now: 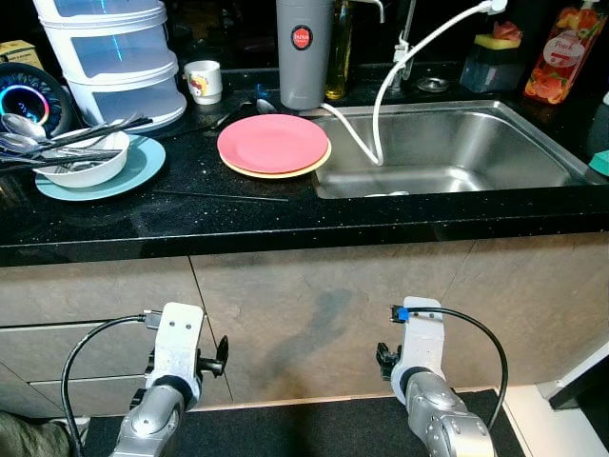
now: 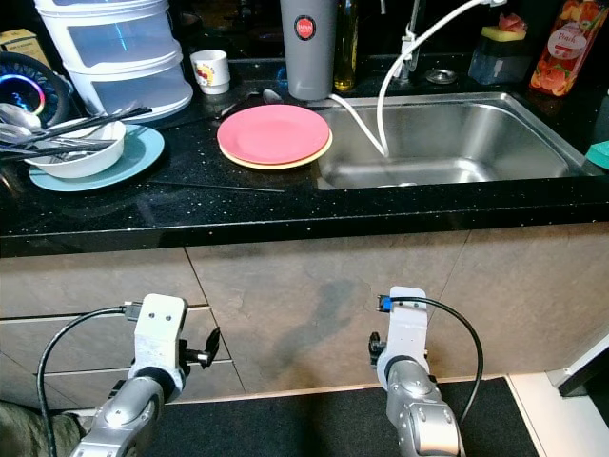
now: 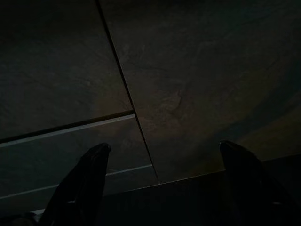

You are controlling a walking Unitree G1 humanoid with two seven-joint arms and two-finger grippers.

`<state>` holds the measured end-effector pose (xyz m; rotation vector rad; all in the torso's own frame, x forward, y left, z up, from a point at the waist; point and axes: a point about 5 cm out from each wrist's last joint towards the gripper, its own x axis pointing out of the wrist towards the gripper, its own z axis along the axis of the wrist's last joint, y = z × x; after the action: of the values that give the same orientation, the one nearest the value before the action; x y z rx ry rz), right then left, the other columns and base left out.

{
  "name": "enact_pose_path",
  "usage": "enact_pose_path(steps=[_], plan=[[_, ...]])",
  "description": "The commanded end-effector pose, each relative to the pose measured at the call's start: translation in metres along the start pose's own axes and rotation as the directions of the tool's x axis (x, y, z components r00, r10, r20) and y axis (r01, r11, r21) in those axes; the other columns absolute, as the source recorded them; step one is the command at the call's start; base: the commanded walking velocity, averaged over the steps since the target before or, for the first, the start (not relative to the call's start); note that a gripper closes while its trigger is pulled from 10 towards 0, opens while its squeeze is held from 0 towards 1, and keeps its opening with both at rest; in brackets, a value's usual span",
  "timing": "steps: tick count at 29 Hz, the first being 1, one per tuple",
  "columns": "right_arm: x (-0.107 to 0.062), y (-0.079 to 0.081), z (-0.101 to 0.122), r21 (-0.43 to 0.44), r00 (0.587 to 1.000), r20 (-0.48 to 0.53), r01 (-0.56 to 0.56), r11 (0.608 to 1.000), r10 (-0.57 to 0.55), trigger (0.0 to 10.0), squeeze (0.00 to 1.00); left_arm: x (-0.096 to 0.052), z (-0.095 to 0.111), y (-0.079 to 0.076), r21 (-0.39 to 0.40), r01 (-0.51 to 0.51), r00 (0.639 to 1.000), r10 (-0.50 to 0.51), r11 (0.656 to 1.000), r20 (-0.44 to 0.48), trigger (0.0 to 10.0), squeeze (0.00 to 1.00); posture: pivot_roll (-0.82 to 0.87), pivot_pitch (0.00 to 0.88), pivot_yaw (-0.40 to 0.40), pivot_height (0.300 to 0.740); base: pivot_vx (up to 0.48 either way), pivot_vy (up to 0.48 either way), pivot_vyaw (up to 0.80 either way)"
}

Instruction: Kitchen organization

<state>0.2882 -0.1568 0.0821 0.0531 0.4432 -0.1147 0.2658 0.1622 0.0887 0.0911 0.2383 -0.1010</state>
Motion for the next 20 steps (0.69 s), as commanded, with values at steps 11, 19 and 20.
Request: enact_pose_path(steps=[11,19,20], plan=[[-0.0009,0.0019,-0.0103,0.008,0.999,-0.041,-0.008,1.000,0.008,10.0,0.00,-0.0029,-0.0090,0.0037,0.011,-0.005,0.999,0.005,1.000,-0.040,10.0,0.00,-0.04,0.126,0.051,0.740,0.000,0.000,0.00],[-0.0010,0.0017,-0.0098,0.009,0.999,-0.040,-0.006,1.000,0.007,10.0,0.00,-0.0028,-0.0087,0.0037,0.010,-0.005,0.999,0.006,1.000,-0.040,10.0,0.00,-0.04,0.126,0.051,0.740,0.000,0.000,0.00],[-0.0010,0.0016,-0.0097,0.009,0.999,-0.040,-0.006,1.000,0.007,10.0,0.00,-0.0028,-0.0086,0.0036,0.010,-0.006,0.999,0.006,1.000,-0.039,10.0,0.00,-0.04,0.126,0.051,0.740,0.000,0.000,0.00]])
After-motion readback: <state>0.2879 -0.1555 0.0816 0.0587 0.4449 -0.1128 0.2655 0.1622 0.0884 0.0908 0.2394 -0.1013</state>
